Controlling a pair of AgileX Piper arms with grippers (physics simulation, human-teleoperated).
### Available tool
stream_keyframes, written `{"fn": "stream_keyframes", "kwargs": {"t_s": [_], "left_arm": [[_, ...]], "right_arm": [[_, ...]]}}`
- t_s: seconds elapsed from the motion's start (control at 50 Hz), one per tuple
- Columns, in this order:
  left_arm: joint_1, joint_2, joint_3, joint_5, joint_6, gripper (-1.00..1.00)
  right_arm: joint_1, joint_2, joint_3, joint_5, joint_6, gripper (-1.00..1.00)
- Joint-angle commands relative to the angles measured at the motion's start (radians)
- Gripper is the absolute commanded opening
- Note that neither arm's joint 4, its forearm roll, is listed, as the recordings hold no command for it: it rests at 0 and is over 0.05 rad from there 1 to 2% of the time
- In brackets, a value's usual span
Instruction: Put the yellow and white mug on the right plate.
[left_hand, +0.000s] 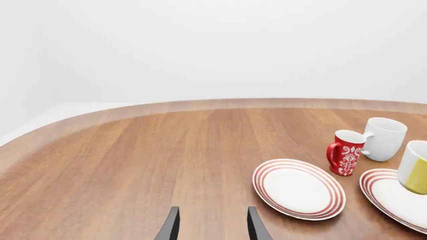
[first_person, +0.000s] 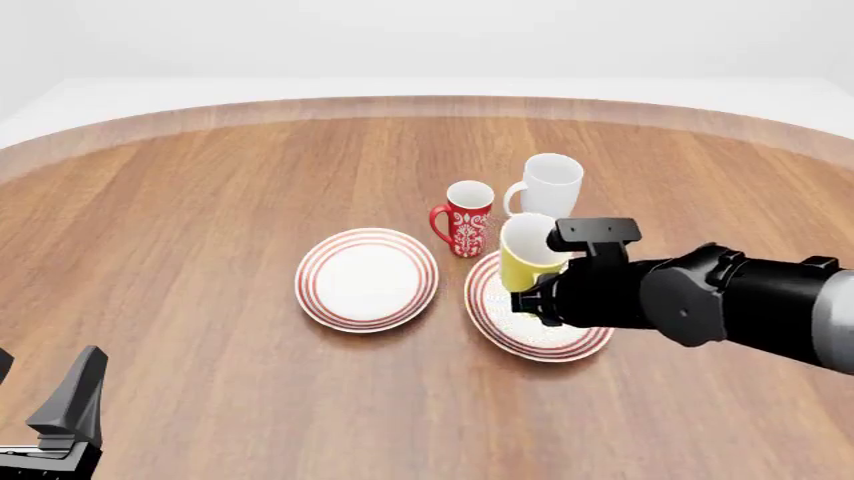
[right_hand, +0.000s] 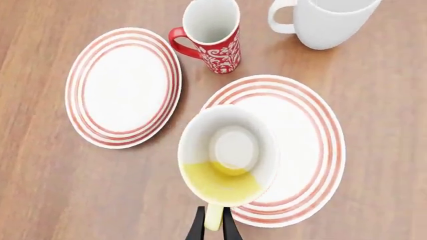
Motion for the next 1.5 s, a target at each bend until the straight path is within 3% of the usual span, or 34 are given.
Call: {"fn": "stream_keyframes", "kwargs": {"t_s": [0.02,0.52,1.26,1.28,1.5], "left_arm": [[0.000,0.000,0.000,0.000,0.000,1.00],[0.000,0.000,0.000,0.000,0.000,1.00],[0.000,0.000,0.000,0.000,0.000,1.00],[0.000,0.000,0.000,0.000,0.000,1.00],[0.000,0.000,0.000,0.000,0.000,1.00]], "right_arm": [[-0.040,0.013,0.010,-0.020,-0.047,-1.00],[-0.075,0.075,0.007,-0.062,-0.098,-1.00],[-0.068,0.165,0.009,-0.129,-0.078,-1.00],[-0.074,0.157,0.007,-0.122,-0.081,1.00],[-0.071,0.125,0.018,-0.104,-0.085,1.00]]}}
